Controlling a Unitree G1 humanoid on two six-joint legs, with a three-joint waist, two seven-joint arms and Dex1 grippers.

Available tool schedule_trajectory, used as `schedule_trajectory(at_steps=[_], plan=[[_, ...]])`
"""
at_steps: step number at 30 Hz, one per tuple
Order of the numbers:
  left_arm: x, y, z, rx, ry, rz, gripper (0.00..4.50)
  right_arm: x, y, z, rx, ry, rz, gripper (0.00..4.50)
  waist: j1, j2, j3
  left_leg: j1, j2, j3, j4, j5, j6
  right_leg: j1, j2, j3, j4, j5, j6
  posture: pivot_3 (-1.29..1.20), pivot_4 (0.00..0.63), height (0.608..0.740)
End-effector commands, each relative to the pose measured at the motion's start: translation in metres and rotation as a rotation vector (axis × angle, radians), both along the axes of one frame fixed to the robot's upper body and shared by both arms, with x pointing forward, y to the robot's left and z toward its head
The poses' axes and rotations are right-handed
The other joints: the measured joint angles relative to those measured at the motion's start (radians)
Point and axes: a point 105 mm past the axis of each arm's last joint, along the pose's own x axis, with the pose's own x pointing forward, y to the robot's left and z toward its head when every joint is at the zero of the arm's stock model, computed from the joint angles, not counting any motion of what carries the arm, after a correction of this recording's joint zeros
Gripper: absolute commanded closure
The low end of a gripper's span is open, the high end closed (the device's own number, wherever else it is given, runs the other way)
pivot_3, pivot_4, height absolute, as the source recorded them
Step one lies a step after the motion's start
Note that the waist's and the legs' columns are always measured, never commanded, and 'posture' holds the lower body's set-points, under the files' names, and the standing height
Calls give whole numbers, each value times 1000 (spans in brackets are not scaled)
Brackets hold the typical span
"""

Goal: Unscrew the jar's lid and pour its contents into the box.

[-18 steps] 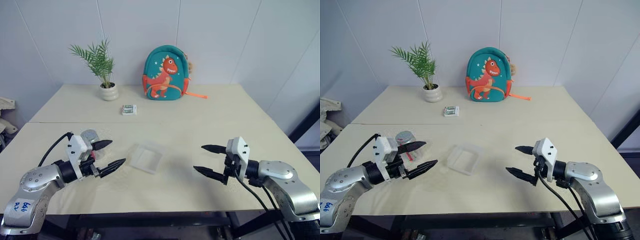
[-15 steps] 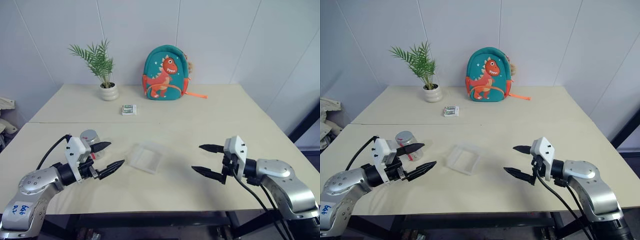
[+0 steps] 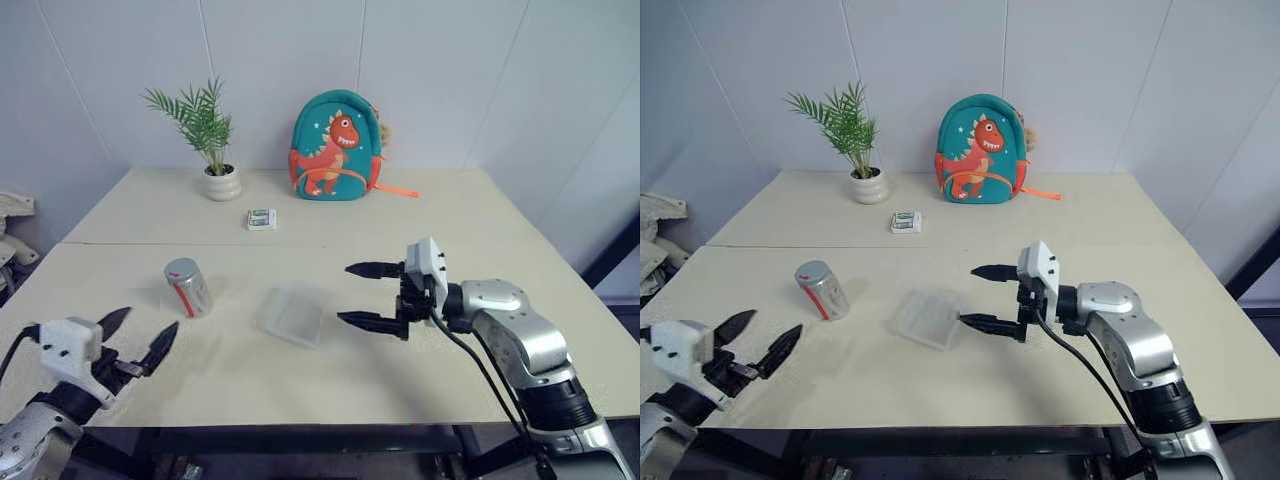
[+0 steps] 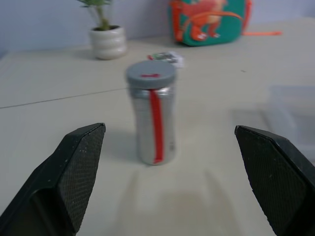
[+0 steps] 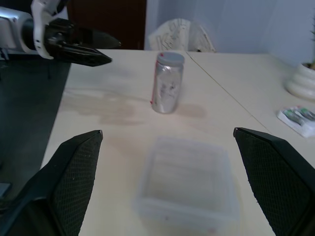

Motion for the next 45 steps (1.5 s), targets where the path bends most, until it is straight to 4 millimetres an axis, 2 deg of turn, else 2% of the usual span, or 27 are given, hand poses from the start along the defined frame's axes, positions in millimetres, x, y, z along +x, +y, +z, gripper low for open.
schedule_trajectory(at_steps=[1,6,11,14,19,25,35,38,43,45], plan=[[6,-1,6,6,-59,21,16,-3,7,13,24,-31,37,0,0,-1,-1,0,0,0,0,0,0,0,0,0,0,0,0,0,150,740],[37,-3,1,-1,-57,-14,16,-6,12,25,39,-58,58,0,-3,-1,-1,0,0,0,0,0,0,1,0,0,-3,2,-1,0,150,740],[60,10,-1,20,-60,37,16,-9,16,27,58,-64,55,0,-8,-1,-1,-1,1,1,-1,0,0,-1,1,0,-3,3,0,0,150,740],[70,10,-5,24,-52,25,16,-11,17,28,71,-67,49,0,-6,-1,-1,-1,1,1,-2,-2,0,-2,2,0,-3,11,15,0,150,740],[84,3,-10,45,-37,-19,16,-14,19,31,92,-73,40,0,-3,-1,-1,-3,1,1,-2,-3,0,-3,2,-1,-4,12,16,0,150,740],[99,2,-7,49,-47,-23,16,-17,20,33,105,-72,26,0,-4,-1,-1,-4,2,1,-2,-4,0,-3,2,-1,-4,12,16,0,150,740],[107,-3,-7,58,-60,-21,16,-17,19,33,109,-68,11,0,-4,-1,-1,-4,1,1,-2,-4,0,-3,2,-1,-4,12,16,0,150,740],[107,-3,-6,57,-73,-20,614,-17,19,32,112,-63,9,0,-4,-1,-1,-4,1,1,-2,-4,0,-3,2,-1,-4,12,16,0,150,740],[109,-8,-10,60,-56,-44,2186,-17,20,30,113,-55,15,0,-3,-1,-1,-4,1,1,-2,-4,0,-3,2,-1,-4,12,16,0,150,740],[109,-9,-13,58,-46,-47,2278,-18,21,31,117,-53,18,0,-3,-1,-1,-4,1,1,-2,-4,0,-3,2,-1,-4,12,16,0,150,740]])
